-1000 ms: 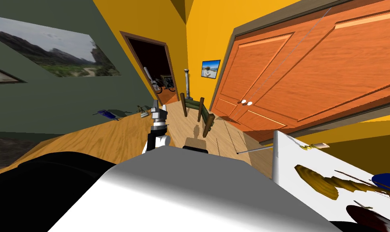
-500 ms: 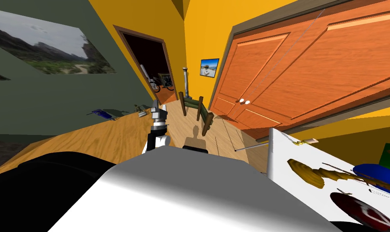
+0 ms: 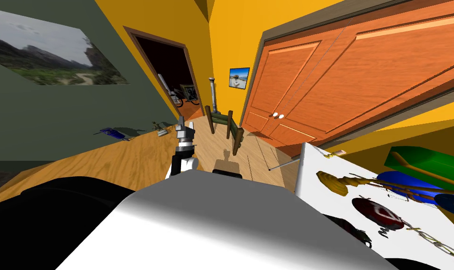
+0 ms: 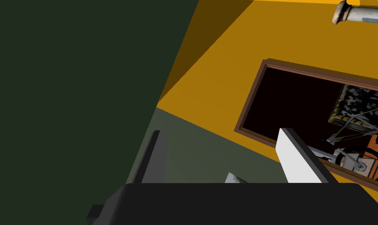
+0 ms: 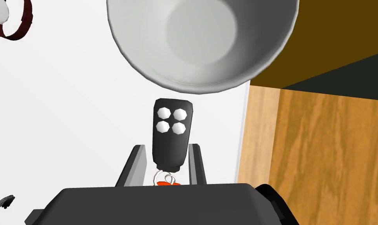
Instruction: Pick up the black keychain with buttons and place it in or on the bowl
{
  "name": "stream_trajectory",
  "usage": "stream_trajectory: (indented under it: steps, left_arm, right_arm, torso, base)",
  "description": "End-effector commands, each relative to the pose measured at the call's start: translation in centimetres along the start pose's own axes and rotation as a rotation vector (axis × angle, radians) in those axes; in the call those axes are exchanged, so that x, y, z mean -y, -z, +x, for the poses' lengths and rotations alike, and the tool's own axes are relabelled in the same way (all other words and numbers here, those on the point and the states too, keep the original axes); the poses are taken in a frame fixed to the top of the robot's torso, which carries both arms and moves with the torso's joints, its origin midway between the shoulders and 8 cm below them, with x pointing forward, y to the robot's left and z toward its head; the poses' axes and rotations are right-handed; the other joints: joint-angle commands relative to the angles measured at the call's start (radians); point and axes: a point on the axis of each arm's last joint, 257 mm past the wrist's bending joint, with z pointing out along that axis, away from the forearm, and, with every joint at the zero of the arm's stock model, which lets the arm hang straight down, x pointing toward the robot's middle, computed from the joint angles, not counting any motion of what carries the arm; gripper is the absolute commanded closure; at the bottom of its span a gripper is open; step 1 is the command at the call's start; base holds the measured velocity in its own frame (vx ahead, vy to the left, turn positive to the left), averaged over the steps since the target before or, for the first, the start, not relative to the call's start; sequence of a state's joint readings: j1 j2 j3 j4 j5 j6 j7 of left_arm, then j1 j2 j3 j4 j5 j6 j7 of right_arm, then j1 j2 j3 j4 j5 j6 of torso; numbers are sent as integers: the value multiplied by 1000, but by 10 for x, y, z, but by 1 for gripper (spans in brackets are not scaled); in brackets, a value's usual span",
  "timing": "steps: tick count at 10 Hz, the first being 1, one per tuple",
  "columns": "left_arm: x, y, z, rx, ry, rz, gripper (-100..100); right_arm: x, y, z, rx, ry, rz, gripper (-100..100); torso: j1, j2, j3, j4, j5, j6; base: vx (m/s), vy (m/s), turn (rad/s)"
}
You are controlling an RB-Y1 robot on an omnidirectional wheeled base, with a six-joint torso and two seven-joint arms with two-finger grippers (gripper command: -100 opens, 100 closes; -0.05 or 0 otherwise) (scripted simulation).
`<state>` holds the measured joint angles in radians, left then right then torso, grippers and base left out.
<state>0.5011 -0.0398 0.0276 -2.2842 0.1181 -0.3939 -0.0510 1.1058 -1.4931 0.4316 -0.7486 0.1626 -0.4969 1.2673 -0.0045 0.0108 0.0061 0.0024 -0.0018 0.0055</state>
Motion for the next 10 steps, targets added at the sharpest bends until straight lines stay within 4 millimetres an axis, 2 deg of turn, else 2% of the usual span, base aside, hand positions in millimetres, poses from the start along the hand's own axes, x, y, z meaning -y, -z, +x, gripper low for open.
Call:
stream_trajectory:
  steps: [1, 3, 4, 10]
  left_arm:
    - [0, 0, 0, 0, 0, 0, 0]
    - [0, 0, 0, 0, 0, 0, 0]
    - [0, 0, 0, 0, 0, 0, 0]
    - [0, 0, 0, 0, 0, 0, 0]
  right_arm:
    - [4, 6, 1, 5, 7, 0, 100]
    - [20, 17, 7, 6, 22, 7, 100]
    - [20, 17, 7, 6, 22, 7, 100]
    - [71, 50, 16, 17, 64, 31, 100]
  torso:
    - [0, 0, 0, 0, 0, 0]
    - [4, -4, -2, 0, 0, -1]
    - [3, -4, -2, 0, 1, -1]
    - [2, -1, 0, 0, 0, 0]
  base:
    - [-92, -66, -18]
    - [-61, -44, -46]
    - [-59, -53, -31]
    - [-89, -71, -59]
